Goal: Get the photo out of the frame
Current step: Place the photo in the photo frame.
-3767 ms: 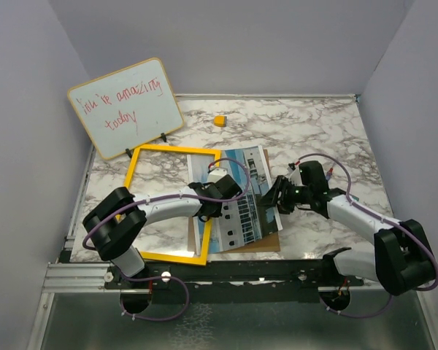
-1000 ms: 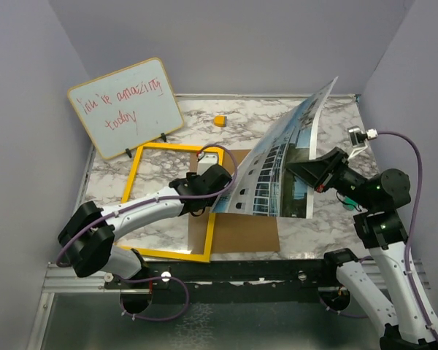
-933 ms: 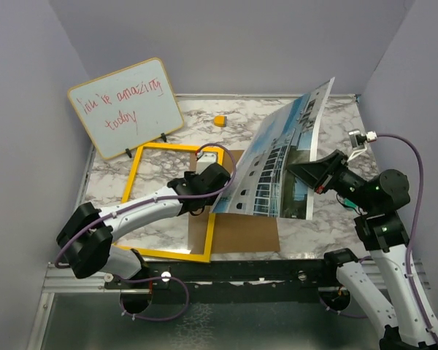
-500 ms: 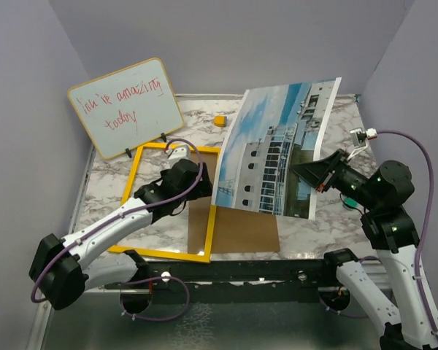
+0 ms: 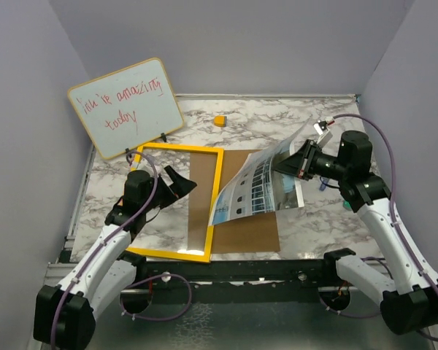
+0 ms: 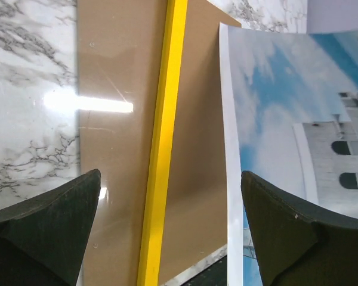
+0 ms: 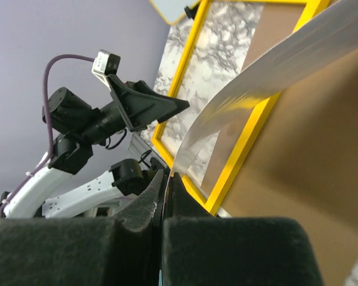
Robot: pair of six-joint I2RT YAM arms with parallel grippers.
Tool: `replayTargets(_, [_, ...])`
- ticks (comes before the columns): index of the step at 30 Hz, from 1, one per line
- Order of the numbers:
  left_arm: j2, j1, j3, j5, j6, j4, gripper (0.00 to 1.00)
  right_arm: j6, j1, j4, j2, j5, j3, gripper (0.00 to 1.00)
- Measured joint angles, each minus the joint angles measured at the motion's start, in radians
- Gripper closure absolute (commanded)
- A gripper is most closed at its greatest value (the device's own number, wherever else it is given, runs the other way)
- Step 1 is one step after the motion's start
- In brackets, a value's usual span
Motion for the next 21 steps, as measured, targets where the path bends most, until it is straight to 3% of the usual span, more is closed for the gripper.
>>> replayTargets(4, [0.039, 0.151, -0.122, 0.210, -0.081, 0.178, 0.01, 0.011, 0.027, 0.001, 0.068, -0.016, -0.001, 1.00])
replayTargets(8, [0.058, 0.188, -0.163, 0.323, -0.122, 0.243, 0.01, 0.033, 0.119, 0.014, 0.140, -0.022, 0.064, 1.00])
replayTargets(14, [0.009, 0.196, -0.120, 0.364, -0.120, 0.253, 0.01, 0.042, 0.357, 0.100, 0.254, -0.010, 0.249, 1.00])
replayTargets(21, [0.005, 0.231, -0.070, 0.357, -0.082, 0.151, 0.01, -0.009, 0.376, 0.089, 0.169, 0.103, 0.246, 1.00])
